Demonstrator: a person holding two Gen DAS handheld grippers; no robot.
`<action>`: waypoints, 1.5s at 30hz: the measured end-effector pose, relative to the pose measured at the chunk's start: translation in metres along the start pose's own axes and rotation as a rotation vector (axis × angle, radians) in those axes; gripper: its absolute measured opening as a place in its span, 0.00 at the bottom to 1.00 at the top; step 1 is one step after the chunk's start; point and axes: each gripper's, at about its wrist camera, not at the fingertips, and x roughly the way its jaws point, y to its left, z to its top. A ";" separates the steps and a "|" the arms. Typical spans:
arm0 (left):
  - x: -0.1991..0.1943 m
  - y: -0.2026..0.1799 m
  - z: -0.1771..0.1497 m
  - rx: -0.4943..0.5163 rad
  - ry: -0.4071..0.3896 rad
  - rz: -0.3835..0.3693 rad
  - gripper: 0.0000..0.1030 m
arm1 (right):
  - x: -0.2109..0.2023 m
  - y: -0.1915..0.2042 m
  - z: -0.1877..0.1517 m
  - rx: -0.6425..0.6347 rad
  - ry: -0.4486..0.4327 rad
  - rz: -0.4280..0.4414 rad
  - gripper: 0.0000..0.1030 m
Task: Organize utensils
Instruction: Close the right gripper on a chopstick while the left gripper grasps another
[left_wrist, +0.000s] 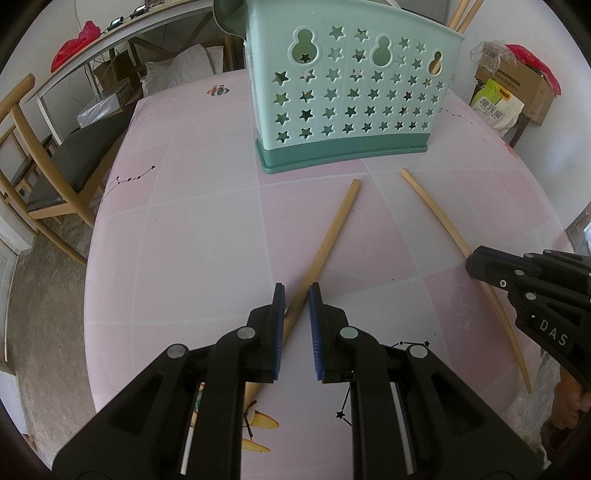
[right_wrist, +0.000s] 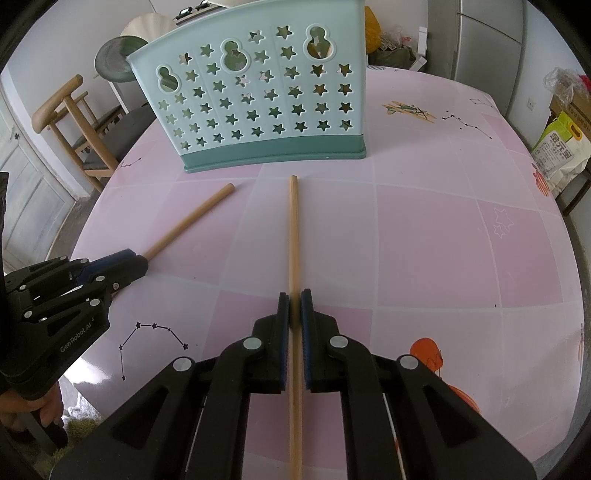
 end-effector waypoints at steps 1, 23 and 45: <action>0.000 0.000 0.000 -0.001 0.000 -0.002 0.12 | 0.000 0.000 0.000 0.000 0.000 0.000 0.07; 0.002 -0.001 0.018 -0.074 0.068 -0.253 0.21 | 0.000 -0.002 -0.001 0.009 -0.005 0.020 0.07; 0.027 -0.009 0.051 0.017 0.034 -0.055 0.05 | 0.021 0.000 0.043 -0.062 0.061 0.007 0.17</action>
